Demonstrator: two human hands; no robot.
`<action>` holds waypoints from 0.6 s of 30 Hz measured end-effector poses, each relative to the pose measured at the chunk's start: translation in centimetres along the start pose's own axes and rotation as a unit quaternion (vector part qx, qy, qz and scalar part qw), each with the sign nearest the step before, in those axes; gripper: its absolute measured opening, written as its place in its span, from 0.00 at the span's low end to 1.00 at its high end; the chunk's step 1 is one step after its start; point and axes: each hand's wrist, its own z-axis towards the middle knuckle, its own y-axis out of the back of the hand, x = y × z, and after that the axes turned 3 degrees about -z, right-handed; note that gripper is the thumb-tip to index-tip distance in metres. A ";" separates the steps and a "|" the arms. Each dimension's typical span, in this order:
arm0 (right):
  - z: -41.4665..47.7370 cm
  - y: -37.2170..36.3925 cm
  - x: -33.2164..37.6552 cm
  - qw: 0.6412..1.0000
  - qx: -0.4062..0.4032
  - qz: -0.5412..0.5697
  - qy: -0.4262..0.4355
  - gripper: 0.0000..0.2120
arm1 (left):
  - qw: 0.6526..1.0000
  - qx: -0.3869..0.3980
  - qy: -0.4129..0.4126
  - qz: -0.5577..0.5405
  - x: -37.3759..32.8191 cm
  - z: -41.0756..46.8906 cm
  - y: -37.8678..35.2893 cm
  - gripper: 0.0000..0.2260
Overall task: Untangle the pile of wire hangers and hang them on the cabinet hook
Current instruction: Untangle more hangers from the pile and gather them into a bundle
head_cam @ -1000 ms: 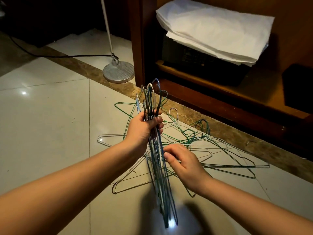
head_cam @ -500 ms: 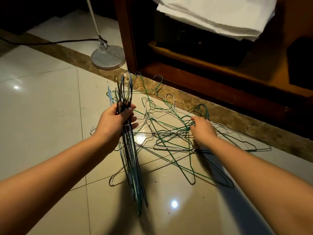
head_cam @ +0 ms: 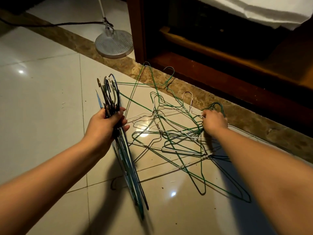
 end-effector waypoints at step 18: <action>-1.9 0.5 -4.2 0.980 -0.062 0.187 -0.037 0.09 | 0.999 -0.025 0.008 -0.020 0.2 -0.2 -0.7 0.04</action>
